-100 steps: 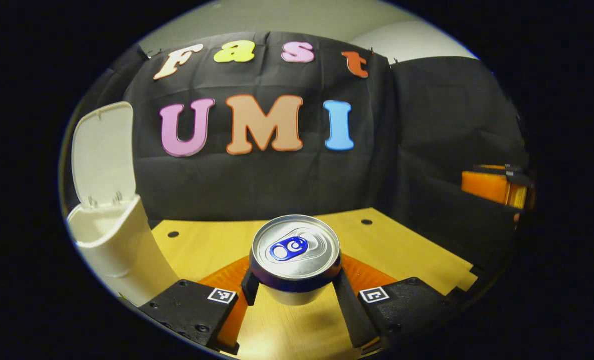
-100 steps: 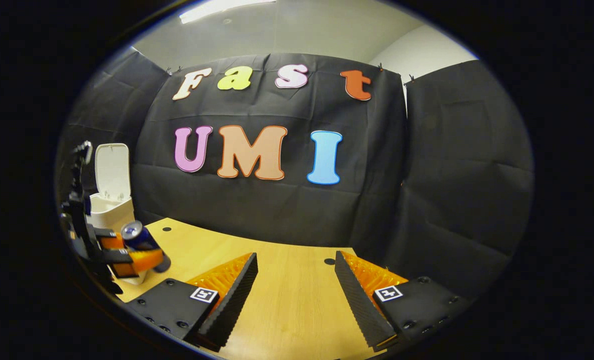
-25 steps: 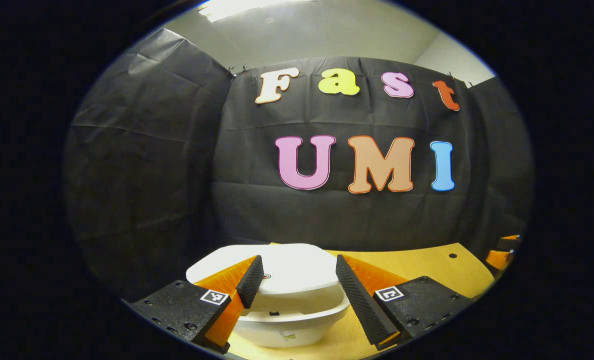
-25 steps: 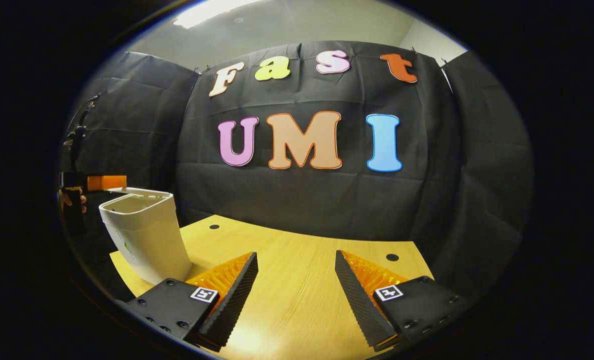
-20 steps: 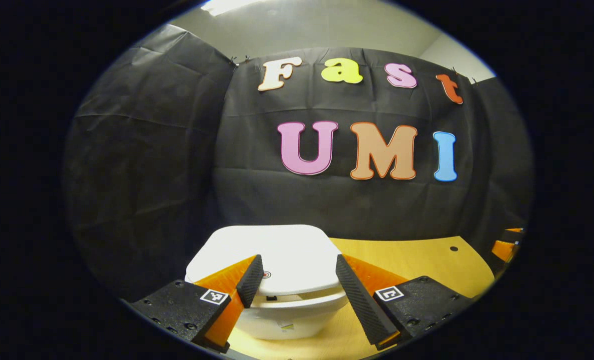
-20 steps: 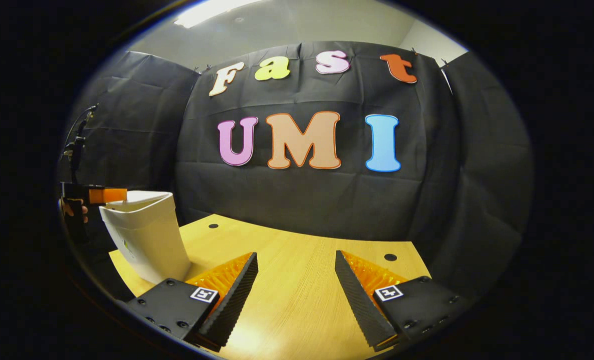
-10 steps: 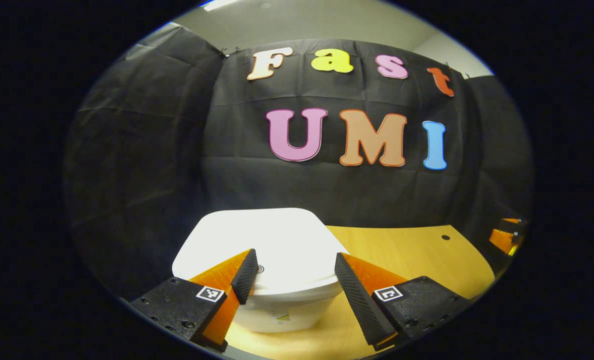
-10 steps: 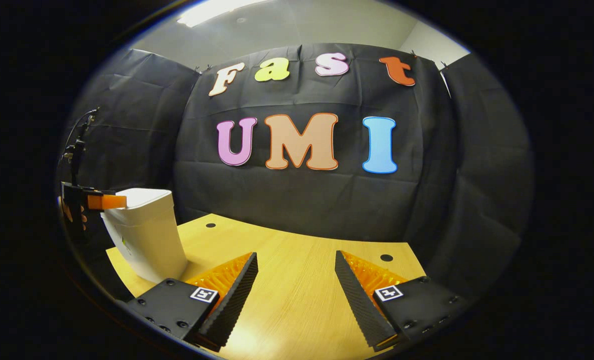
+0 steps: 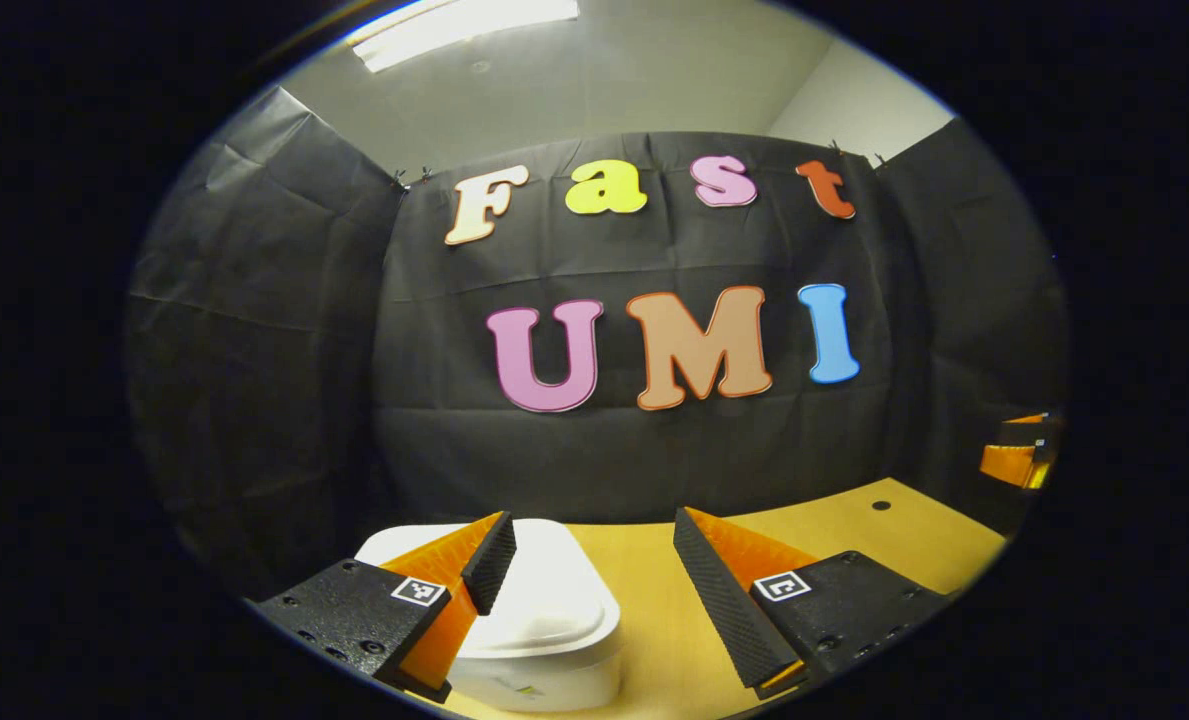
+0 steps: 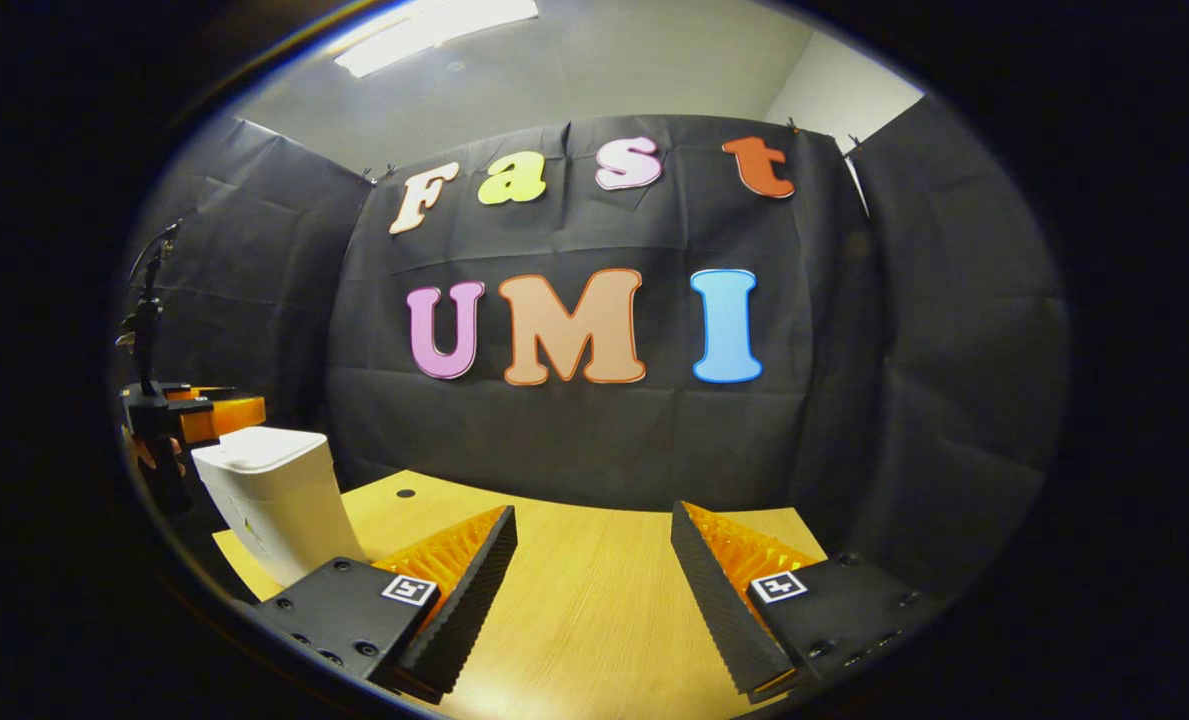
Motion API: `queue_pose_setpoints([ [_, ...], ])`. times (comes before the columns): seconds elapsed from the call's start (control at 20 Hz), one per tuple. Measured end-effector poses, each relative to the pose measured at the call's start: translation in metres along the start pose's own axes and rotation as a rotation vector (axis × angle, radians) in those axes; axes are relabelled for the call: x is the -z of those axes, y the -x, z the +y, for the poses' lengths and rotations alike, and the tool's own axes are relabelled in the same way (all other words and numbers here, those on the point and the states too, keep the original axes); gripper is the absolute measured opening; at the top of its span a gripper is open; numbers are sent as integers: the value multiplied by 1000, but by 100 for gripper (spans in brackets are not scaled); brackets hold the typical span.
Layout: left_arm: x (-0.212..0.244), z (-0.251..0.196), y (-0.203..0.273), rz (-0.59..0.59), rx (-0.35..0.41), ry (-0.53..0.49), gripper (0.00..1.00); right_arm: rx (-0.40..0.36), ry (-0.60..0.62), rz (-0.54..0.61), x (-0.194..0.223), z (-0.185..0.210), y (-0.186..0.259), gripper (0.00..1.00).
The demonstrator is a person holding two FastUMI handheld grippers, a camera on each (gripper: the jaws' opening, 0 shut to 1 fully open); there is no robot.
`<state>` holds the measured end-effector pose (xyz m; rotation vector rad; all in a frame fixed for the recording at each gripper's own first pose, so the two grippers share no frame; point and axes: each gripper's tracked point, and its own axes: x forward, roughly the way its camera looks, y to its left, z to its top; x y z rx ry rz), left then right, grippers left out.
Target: Press the lid of the desktop garbage bin to open it, pick up the crumpled paper on the desktop and throw it into the bin, then pick up the pop can on the desktop and drop it into the bin, and finally close the garbage bin lid.
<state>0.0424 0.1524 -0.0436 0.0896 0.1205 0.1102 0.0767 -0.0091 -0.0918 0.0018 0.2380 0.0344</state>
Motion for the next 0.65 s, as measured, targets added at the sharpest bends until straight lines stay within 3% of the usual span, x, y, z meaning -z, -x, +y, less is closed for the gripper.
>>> queue_pose_setpoints([
  [0.2, -4, -60, -7, -30, 111, 83, 99, 51, -10, -59, -23, -13, 18, 98],
  [0.25, -1, -69, -10, -27, 124, 90, 95, 59, -17, -71, -26, -15, 24, 98],
  [0.4, 6, -95, -9, -25, 155, 135, 99, 98, -31, -114, -32, -25, 38, 98],
  [0.65, 23, -144, 2, 11, 240, 242, 96, 133, -45, -105, -24, -32, 52, 98],
])
